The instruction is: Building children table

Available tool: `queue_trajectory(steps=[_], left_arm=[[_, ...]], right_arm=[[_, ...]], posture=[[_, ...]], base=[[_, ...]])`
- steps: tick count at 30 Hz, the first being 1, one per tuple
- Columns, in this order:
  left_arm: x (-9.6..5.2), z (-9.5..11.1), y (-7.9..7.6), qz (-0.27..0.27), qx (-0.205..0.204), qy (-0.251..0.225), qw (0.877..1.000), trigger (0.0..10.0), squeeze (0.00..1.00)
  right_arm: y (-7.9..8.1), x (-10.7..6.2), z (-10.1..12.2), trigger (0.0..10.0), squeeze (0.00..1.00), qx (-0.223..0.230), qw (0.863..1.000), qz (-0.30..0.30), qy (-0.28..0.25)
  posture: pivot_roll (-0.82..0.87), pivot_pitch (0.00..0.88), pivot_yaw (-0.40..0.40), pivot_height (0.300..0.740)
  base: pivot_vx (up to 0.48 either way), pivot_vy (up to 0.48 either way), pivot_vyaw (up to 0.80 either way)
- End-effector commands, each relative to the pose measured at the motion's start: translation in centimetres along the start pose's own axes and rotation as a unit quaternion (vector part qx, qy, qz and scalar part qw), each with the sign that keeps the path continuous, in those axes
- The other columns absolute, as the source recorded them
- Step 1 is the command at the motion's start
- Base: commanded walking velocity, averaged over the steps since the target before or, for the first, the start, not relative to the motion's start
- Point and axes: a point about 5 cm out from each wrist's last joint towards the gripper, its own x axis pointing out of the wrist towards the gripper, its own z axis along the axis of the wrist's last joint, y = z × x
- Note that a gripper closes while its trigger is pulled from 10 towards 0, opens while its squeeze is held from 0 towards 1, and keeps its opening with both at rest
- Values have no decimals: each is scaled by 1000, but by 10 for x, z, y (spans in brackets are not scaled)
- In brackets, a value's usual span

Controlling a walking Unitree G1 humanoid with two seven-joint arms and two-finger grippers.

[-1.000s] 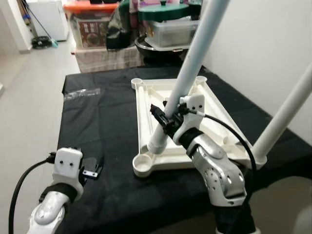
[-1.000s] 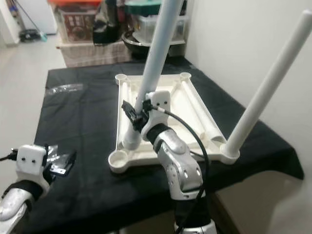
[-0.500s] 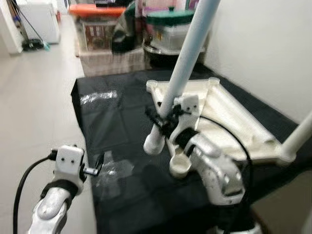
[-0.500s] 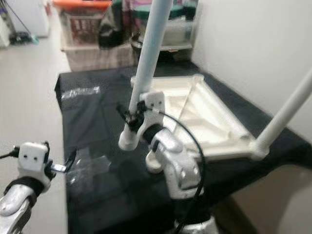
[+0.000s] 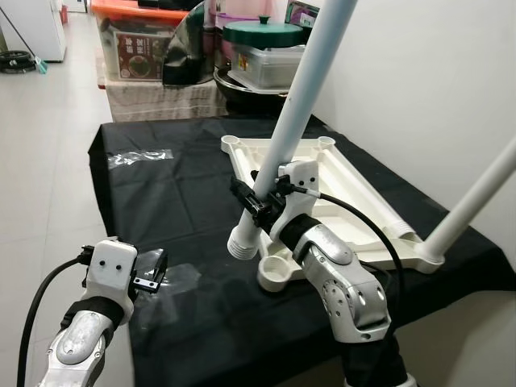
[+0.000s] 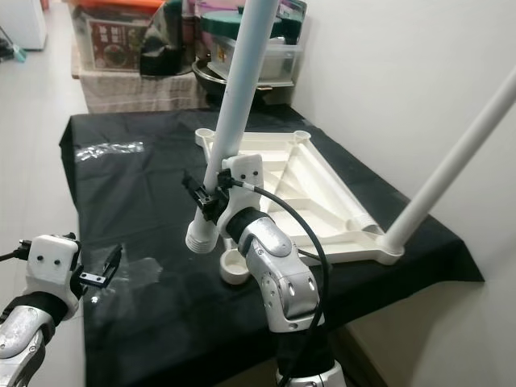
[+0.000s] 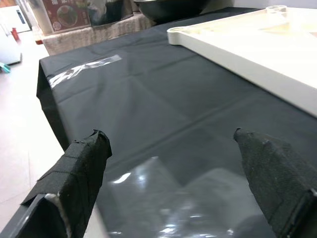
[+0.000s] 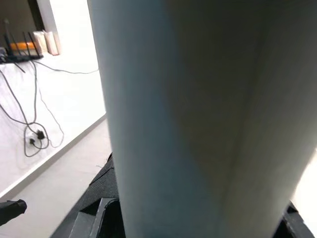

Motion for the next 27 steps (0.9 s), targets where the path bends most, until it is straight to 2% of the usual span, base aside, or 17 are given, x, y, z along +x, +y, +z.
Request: queue_trajectory(steps=[1,6,9,17,27], left_arm=[[1,-2,-5,-5,1,2,1000,10000,0],[2,-2,-5,3,-4,2,1000,10000,0],[2,-2,-3,15,-9,1,1000,10000,0],[3,-4,1,32,-9,3,999,10000,0],[4,-4,5,54,-10,3,998,10000,0]], right_arm=[[-4,-1,3,10000,0,-6,1000,-7,-9],[-4,-1,2,10000,0,-10,1000,-2,-6],[-2,-2,1,10000,0,-29,1000,7,-1],[0,-2,0,10000,0,-44,999,18,0],[0,-2,0,10000,0,-48,999,18,-4]], posture=[[63,0,-72,740],[60,0,-73,740],[59,0,-73,740],[56,0,-72,740],[60,0,-73,740]], base=[[0,-458,0],[0,-239,0],[0,0,800],[0,0,800],[0,0,689]])
